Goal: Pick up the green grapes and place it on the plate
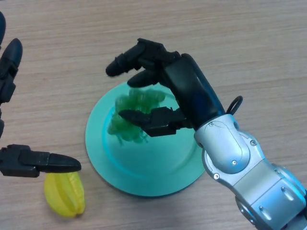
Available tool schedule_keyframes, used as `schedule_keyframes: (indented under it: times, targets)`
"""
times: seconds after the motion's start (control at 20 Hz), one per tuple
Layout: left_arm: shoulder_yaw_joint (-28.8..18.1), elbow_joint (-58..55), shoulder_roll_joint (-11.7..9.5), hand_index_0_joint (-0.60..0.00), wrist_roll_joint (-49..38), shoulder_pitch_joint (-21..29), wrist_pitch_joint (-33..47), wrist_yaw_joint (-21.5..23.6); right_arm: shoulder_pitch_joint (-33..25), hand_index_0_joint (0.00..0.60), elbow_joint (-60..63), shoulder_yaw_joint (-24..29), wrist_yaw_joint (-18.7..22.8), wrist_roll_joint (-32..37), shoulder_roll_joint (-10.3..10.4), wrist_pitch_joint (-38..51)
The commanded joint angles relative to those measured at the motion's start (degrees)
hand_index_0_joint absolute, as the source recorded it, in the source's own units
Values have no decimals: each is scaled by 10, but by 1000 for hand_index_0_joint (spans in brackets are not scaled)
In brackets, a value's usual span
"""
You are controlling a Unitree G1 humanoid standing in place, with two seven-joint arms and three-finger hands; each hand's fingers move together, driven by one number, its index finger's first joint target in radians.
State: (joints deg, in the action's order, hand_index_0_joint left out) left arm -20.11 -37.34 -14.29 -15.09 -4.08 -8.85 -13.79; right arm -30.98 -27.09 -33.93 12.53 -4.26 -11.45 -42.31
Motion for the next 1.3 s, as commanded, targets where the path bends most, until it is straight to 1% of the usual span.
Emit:
schedule_keyframes:
  times: [0.05,0.2,0.3,0.4,0.5,0.55,0.6,0.65,0.7,0.75,0.8,0.85,0.95,1.05,1.15,1.3]
  targets:
    - [-29,-29,-14,0,-14,7,91,18,-36,0,-25,41,-25,-68,6,31]
    - [-24,-33,-11,0,-8,5,90,17,-28,0,-34,55,-29,-65,6,38]
    - [-21,-38,-11,0,-5,4,85,17,-15,0,-52,76,-46,-72,6,39]
    - [-18,-45,-13,0,-5,8,73,18,11,0,-86,108,-88,-91,6,37]
    - [-15,-57,-16,0,-11,12,54,17,49,0,-135,151,-140,-96,6,35]
    - [-14,-62,-18,0,-12,16,45,17,79,0,-164,183,-176,-99,6,47]
    - [-13,-66,-18,0,-12,17,42,17,96,0,-175,203,-193,-98,6,61]
    - [-10,-69,-16,0,-9,16,42,16,128,0,-187,237,-218,-92,6,93]
    - [-8,-68,-14,0,-9,14,44,14,146,0,-192,255,-224,-79,6,109]
    - [-5,-67,-12,0,-8,11,48,10,176,0,-203,284,-235,-53,6,138]
    - [-4,-65,-10,0,-8,9,50,7,193,0,-206,299,-238,-37,3,157]
    - [-4,-64,-9,0,-11,6,50,4,222,0,-208,320,-237,-10,-5,195]
    - [-4,-56,-7,0,-13,3,50,0,262,0,-201,328,-222,14,-10,251]
    - [0,-40,-6,0,2,1,60,2,288,0,-202,325,-213,26,-9,280]
    - [0,-39,-9,0,12,3,48,3,293,0,-205,326,-205,35,-9,279]
    - [6,-35,-11,0,35,11,48,9,299,0,-207,313,-204,28,-9,280]
